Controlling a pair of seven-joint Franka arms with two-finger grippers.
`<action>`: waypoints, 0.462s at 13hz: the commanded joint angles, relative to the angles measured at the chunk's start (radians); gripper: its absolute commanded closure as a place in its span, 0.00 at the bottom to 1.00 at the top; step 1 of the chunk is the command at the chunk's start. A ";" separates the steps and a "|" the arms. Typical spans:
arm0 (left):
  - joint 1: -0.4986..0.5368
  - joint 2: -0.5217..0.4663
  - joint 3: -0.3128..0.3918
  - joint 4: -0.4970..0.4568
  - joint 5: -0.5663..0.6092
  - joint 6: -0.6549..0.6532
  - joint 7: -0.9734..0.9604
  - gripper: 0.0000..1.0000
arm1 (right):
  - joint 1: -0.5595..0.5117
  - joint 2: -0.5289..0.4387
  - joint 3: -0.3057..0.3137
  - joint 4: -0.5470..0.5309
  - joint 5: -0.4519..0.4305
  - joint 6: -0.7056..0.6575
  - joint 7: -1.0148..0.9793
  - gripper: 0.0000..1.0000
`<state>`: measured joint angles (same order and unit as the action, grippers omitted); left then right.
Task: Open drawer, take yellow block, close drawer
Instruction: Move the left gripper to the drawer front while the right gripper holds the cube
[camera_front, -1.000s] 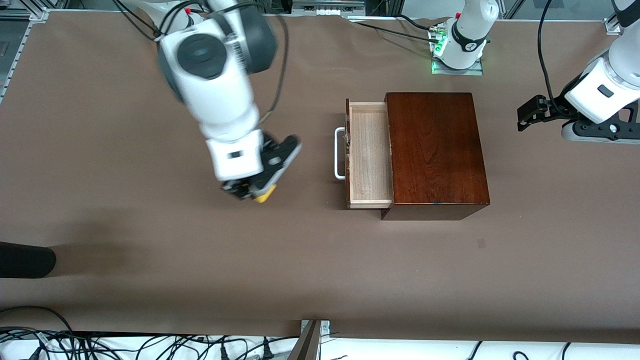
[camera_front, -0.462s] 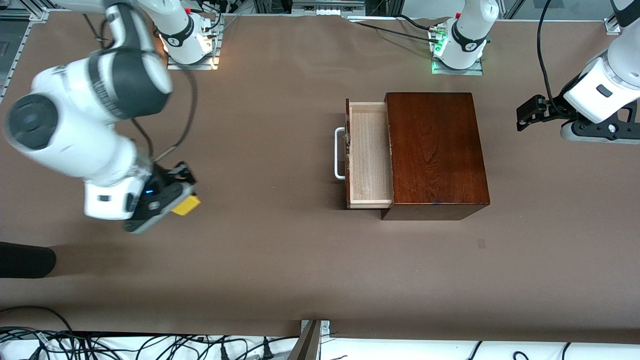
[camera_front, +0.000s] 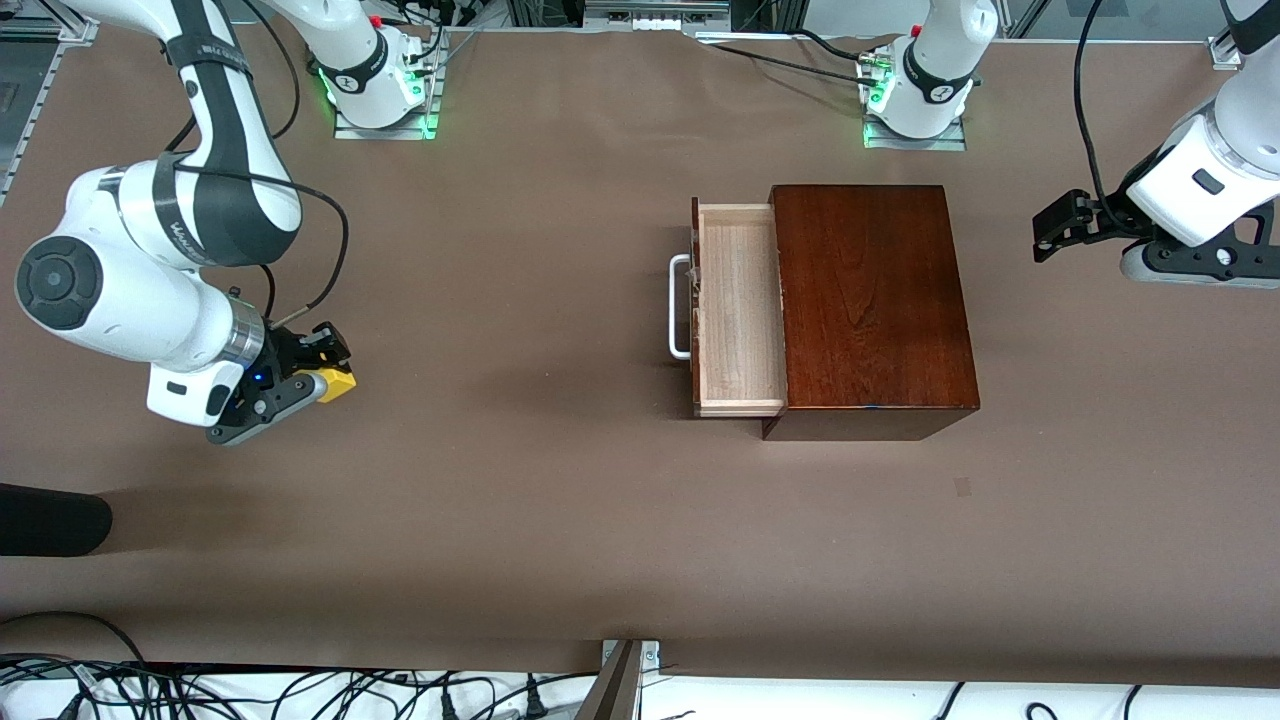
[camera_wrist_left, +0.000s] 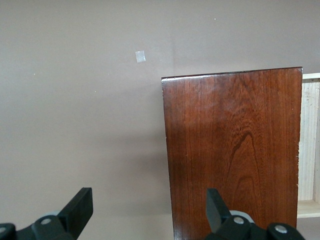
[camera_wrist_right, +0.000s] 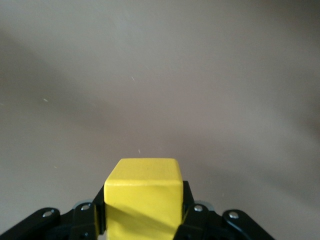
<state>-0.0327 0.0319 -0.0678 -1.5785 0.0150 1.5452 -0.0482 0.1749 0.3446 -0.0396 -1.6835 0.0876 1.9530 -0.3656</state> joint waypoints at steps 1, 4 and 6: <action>-0.009 -0.006 0.006 0.000 -0.021 -0.007 0.016 0.00 | -0.018 -0.113 0.018 -0.215 -0.028 0.120 0.089 1.00; -0.027 -0.004 -0.018 -0.002 -0.024 -0.046 0.016 0.00 | -0.023 -0.171 0.020 -0.397 -0.068 0.245 0.201 1.00; -0.074 0.016 -0.047 0.003 -0.032 -0.100 0.030 0.00 | -0.023 -0.200 0.024 -0.516 -0.092 0.352 0.229 1.00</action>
<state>-0.0639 0.0361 -0.0959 -1.5790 0.0105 1.4835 -0.0438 0.1701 0.2279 -0.0379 -2.0476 0.0255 2.2078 -0.1805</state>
